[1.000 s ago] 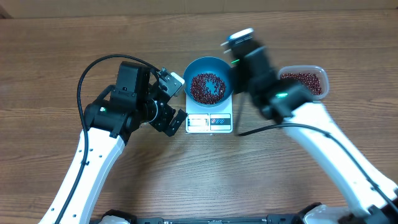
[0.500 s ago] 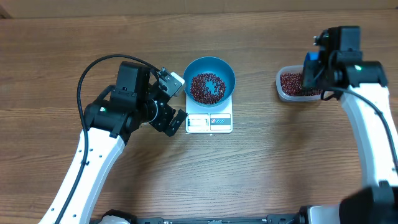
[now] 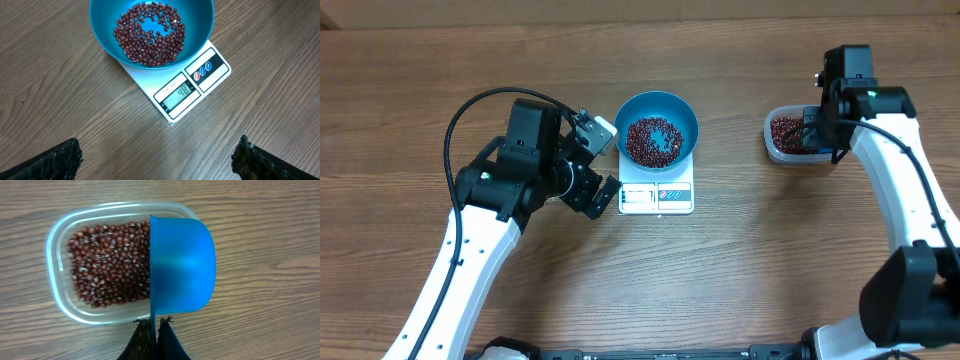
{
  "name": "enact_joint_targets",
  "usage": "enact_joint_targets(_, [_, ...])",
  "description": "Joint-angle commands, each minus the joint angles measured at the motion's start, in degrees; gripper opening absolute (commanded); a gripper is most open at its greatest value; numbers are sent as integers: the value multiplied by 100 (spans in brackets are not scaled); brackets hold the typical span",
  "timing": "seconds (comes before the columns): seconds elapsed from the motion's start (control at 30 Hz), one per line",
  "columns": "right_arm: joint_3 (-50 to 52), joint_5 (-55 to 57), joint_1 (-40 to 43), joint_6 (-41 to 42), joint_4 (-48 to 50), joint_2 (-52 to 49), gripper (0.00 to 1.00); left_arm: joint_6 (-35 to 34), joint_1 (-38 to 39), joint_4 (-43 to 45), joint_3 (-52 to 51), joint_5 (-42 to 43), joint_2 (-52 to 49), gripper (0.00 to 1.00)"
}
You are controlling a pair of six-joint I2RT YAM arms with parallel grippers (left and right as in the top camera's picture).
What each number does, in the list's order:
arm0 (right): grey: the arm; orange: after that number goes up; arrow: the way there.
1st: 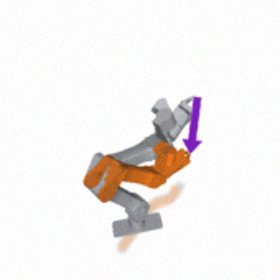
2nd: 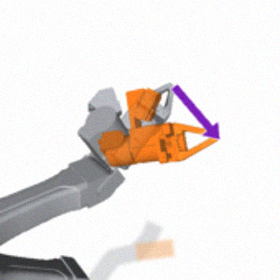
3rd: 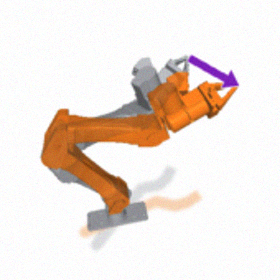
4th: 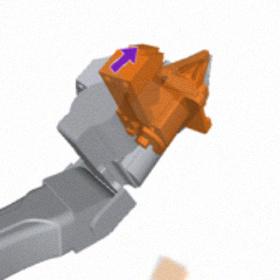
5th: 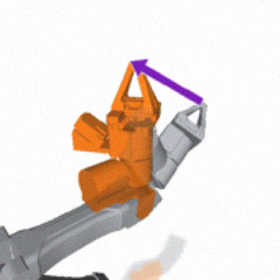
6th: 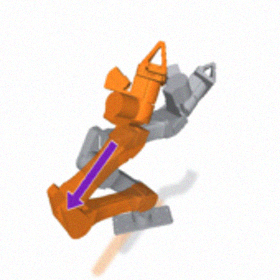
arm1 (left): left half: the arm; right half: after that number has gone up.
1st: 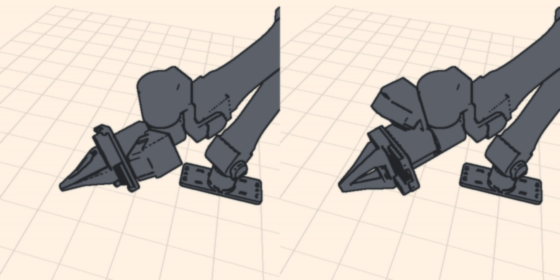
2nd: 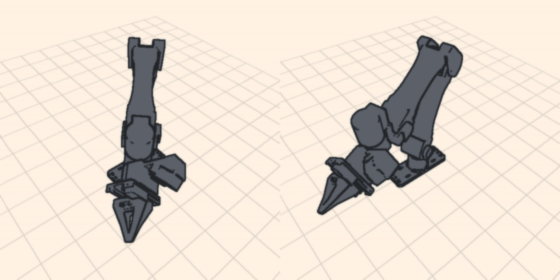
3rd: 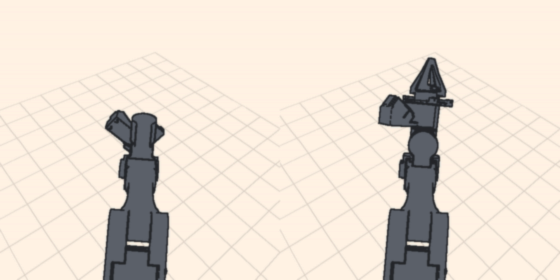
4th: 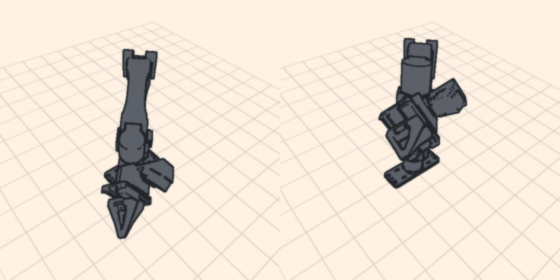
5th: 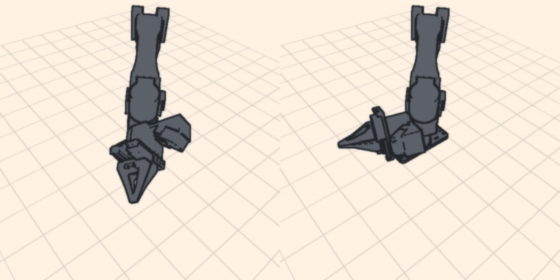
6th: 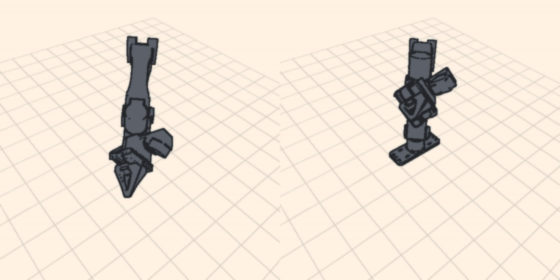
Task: Scoop item into bowl and weigh 150g on scale
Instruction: 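Move the empty scoop back right over the bean container, then dip the scoop into the red beans again with the right gripper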
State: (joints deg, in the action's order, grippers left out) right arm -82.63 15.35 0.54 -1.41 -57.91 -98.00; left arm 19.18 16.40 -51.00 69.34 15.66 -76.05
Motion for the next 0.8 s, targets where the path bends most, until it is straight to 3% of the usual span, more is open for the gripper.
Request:
enact_joint_targets(0.0, [-9, 413, -118, 140, 37, -306, 4, -101, 13, 9, -22, 85, -39, 100])
enact_joint_targets(0.17, [-2, 219, -245, 157, 35, -472, 4, -101, 13, 9, -22, 85, -39, 100])
enact_joint_targets(0.4, [9, -1523, -273, -39, -107, -485, 4, -101, 13, 9, -22, 85, -39, 100])
enact_joint_targets(0.77, [9, -2662, 9, -50, -227, -485, 4, -101, 13, 9, -22, 85, -39, 100])
